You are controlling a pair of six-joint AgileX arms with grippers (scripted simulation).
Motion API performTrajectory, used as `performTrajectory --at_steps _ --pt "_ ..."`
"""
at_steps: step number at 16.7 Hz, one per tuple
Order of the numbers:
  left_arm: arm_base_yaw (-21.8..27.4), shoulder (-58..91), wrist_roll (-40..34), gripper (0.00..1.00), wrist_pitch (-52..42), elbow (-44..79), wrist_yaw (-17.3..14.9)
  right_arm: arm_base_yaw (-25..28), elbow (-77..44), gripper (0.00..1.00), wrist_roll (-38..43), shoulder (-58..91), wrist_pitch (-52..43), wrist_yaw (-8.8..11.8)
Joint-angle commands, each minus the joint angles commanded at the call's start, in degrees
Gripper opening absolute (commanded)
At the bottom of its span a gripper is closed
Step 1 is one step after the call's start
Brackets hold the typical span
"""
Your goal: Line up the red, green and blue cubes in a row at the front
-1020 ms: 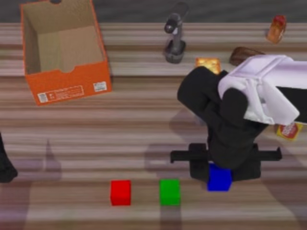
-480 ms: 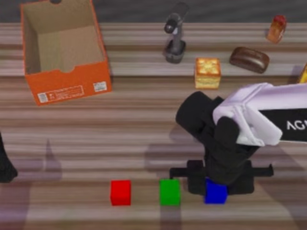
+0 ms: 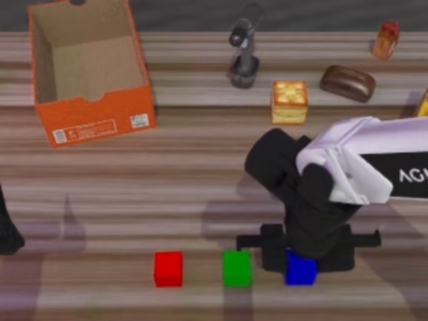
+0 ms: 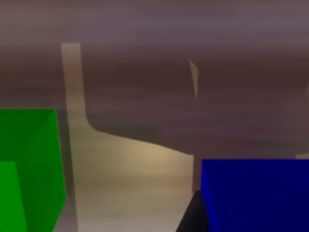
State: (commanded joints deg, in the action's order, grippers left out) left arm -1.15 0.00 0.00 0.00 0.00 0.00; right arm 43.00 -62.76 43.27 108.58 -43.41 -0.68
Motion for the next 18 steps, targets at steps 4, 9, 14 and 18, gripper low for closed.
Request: performTrajectory --at_steps 4,9,14,18 --pt "0.00 0.00 0.00 1.00 0.00 0.00 0.00 0.00 0.00 0.83 0.00 0.00 0.00 0.00" --pt "0.00 0.00 0.00 1.00 0.00 0.00 0.00 0.00 0.00 1.00 0.00 0.00 0.00 0.00" --pt "0.00 0.00 0.00 1.00 0.00 0.00 0.00 0.00 0.00 1.00 0.00 0.00 0.00 0.00" --pt "0.00 0.00 0.00 1.00 0.00 0.00 0.00 0.07 -1.76 1.00 0.16 -0.95 -2.41 0.01"
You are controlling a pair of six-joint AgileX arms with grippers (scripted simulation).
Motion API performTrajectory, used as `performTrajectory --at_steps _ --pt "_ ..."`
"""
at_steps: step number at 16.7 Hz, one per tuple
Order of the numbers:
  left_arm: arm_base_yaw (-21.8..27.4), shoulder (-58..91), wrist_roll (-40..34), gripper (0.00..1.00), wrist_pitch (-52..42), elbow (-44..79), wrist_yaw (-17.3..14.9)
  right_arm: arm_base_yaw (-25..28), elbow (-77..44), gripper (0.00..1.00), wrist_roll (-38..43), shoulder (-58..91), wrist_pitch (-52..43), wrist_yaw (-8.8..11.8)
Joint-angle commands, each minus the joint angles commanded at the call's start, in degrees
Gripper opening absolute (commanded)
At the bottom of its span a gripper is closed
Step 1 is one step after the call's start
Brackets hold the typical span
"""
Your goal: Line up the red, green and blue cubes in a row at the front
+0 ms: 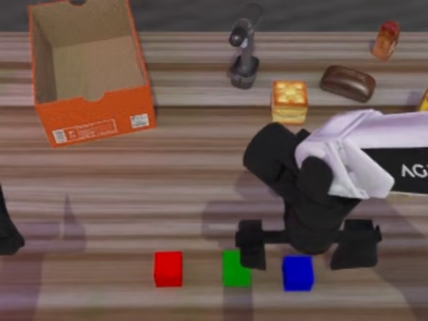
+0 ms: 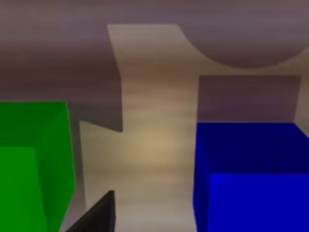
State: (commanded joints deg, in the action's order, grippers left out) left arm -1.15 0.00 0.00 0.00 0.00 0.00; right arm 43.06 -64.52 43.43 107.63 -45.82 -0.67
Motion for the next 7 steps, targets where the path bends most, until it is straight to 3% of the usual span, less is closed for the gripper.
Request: performTrajectory --at_steps 7 --pt "0.00 0.00 0.00 1.00 0.00 0.00 0.00 0.45 -7.15 1.00 -0.23 -5.61 -13.03 0.02"
